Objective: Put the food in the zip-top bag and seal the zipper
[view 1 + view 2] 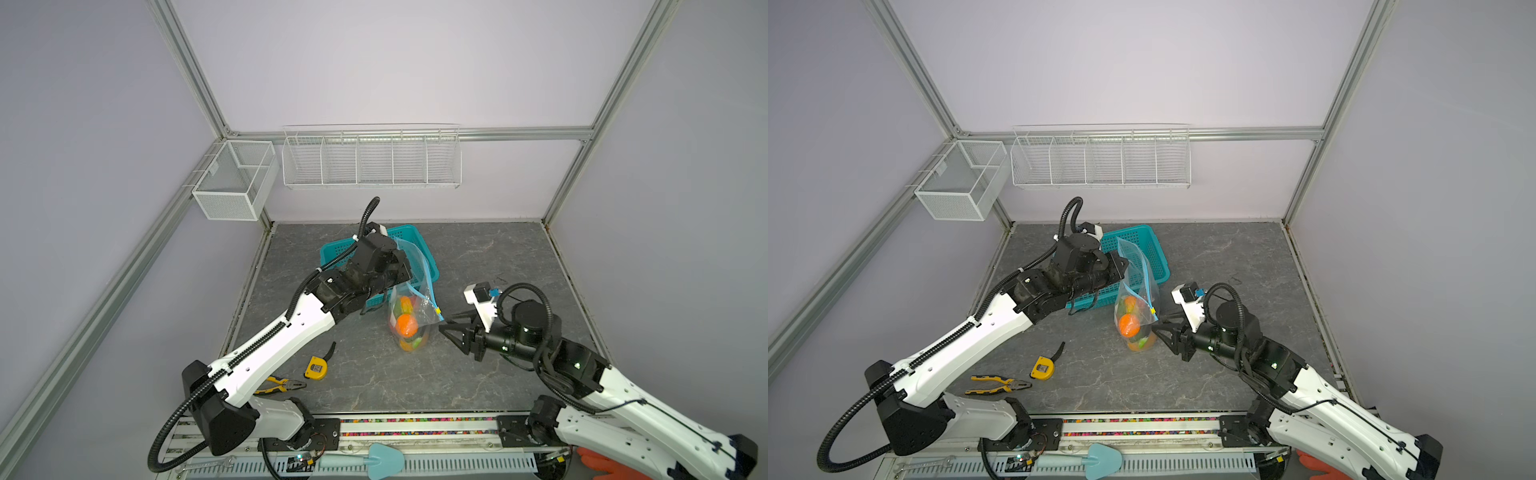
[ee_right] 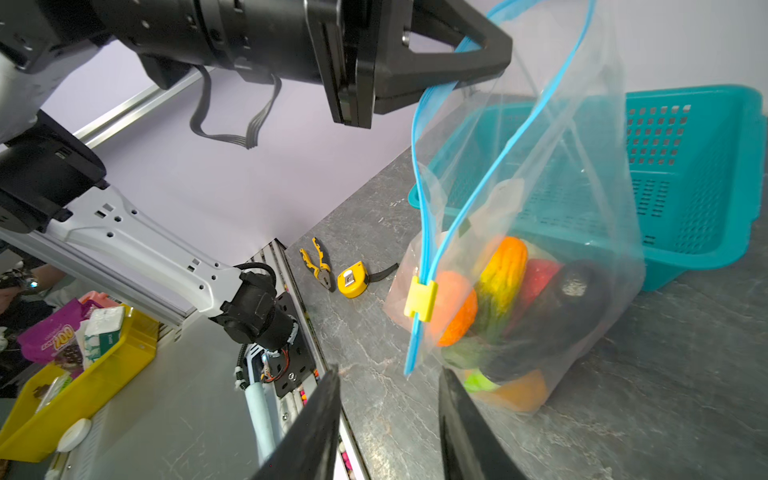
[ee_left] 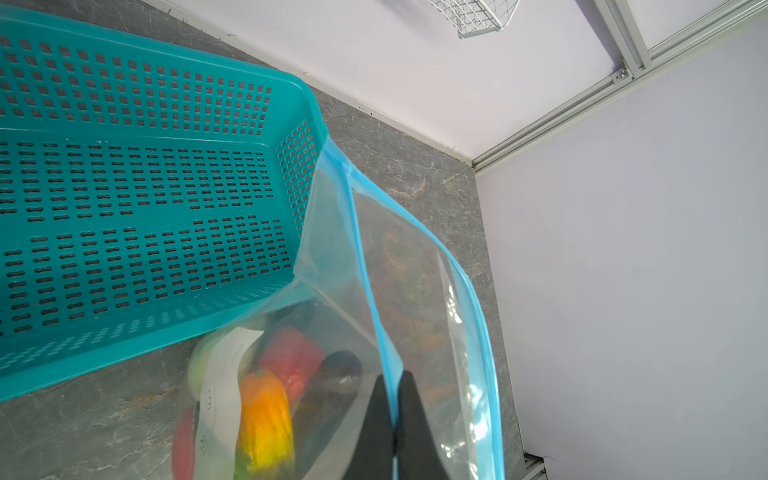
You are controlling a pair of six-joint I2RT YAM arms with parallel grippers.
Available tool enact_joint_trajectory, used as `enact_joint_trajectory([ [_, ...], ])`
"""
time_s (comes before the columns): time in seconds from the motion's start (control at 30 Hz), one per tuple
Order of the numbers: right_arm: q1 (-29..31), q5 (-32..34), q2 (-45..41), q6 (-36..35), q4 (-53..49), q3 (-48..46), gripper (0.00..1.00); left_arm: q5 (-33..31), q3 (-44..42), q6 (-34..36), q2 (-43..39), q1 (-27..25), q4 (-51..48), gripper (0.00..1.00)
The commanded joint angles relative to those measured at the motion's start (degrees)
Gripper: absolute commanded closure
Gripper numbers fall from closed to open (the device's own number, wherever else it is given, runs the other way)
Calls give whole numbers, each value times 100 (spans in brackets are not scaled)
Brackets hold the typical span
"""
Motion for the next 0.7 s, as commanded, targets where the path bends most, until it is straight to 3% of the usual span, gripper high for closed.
enact_joint_trajectory([
  [0.0, 106, 214, 196, -137, 270, 214, 66, -1, 6, -108, -32, 26, 114, 100],
  [0.37, 204, 705, 298, -132, 115, 357, 92, 35, -141, -97, -112, 24, 186, 100],
  [0.67, 217, 975, 358, -109, -124, 614, 93, -18, -242, -57, -230, 24, 188, 100],
])
